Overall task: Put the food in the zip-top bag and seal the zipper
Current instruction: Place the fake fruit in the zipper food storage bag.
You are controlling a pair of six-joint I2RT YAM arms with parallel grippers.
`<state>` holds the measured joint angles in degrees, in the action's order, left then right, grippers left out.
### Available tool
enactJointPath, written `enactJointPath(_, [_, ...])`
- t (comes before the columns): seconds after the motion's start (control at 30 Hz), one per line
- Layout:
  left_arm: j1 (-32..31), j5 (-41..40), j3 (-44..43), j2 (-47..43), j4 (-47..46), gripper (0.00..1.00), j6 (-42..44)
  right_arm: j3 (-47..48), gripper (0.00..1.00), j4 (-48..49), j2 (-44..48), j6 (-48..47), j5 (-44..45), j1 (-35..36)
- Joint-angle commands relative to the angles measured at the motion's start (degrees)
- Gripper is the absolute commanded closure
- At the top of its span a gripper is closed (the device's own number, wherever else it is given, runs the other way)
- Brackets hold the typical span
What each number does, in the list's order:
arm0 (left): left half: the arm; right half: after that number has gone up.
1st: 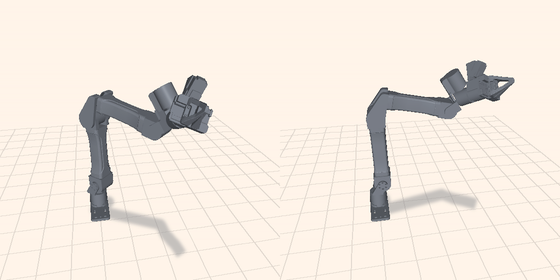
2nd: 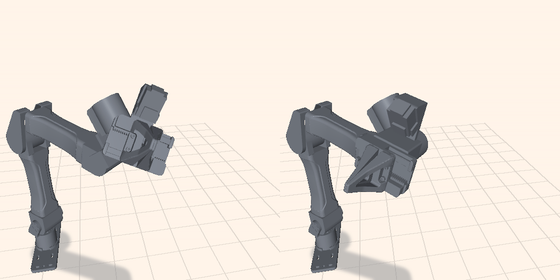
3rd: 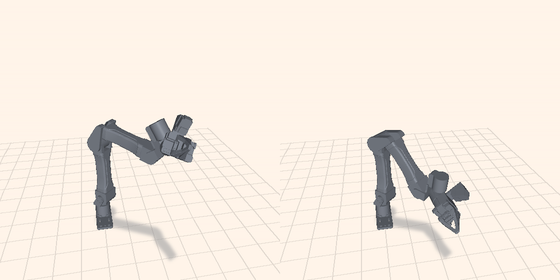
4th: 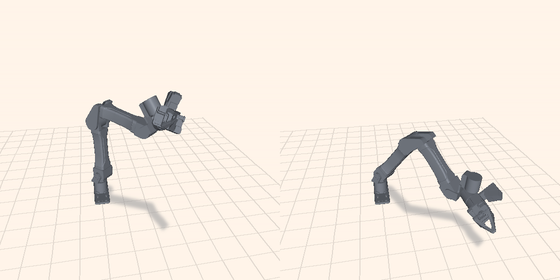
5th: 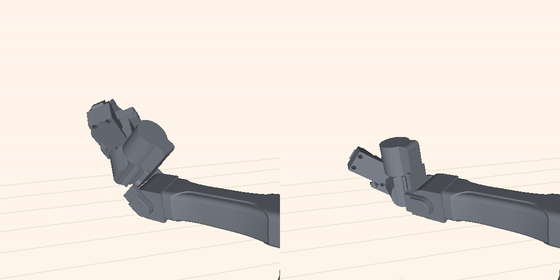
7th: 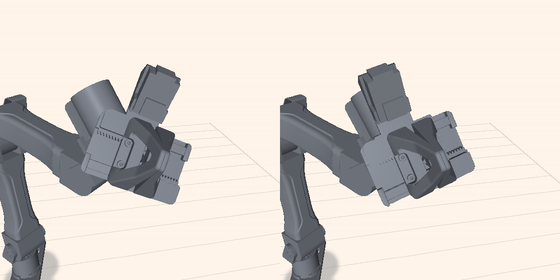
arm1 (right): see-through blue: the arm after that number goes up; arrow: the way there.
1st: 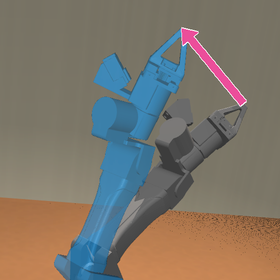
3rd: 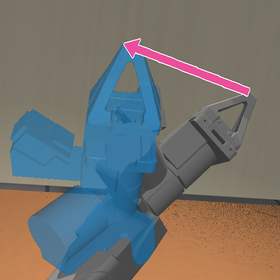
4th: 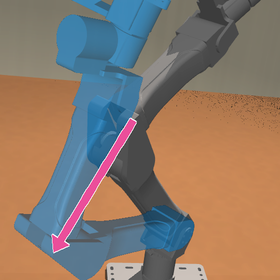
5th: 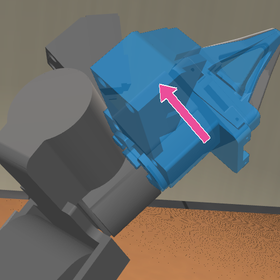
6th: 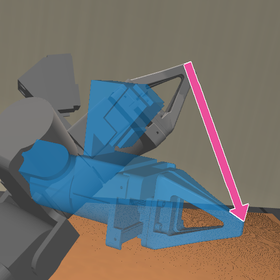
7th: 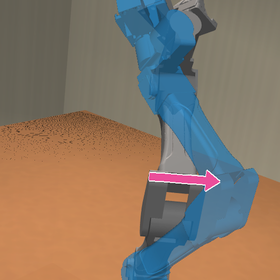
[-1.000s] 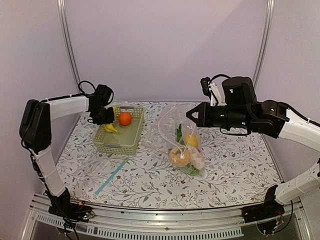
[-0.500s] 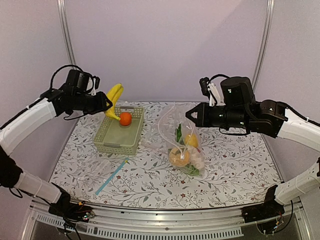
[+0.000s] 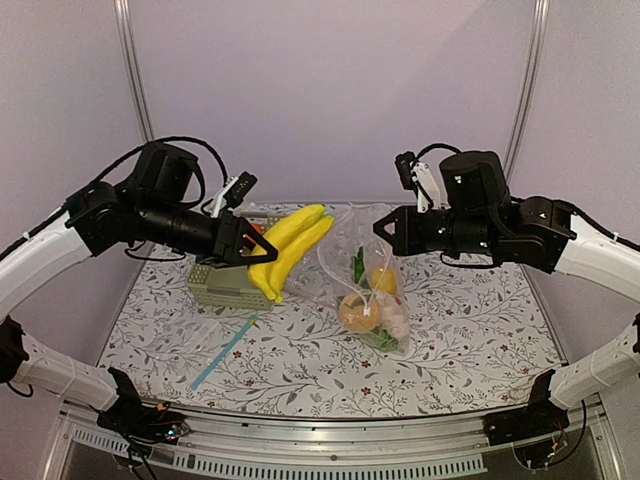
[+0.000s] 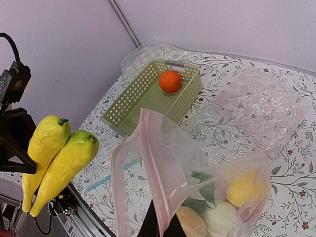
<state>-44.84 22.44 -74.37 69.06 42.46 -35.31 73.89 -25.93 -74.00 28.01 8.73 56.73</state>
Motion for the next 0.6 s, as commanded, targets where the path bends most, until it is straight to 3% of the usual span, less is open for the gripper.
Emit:
enactJointPath(0.0, [-4.7,6.7,-3.6,2.5,0.3,0.71,-3.8,2.2,1.00,0.2,-0.3,-2.2,0.4,0.3])
enactJointPath(0.23, [-8.4,8.5,-5.1,6.3,1.6,0.71,-5.5,1.9,1.00,1.7,-1.0,-3.1,-0.5,0.7])
enactJointPath(0.57, [-7.1,8.3,-6.5,11.2,1.7,0.71,-8.2,1.7,1.00,3.4,-1.0,-7.6,-3.0,3.7])
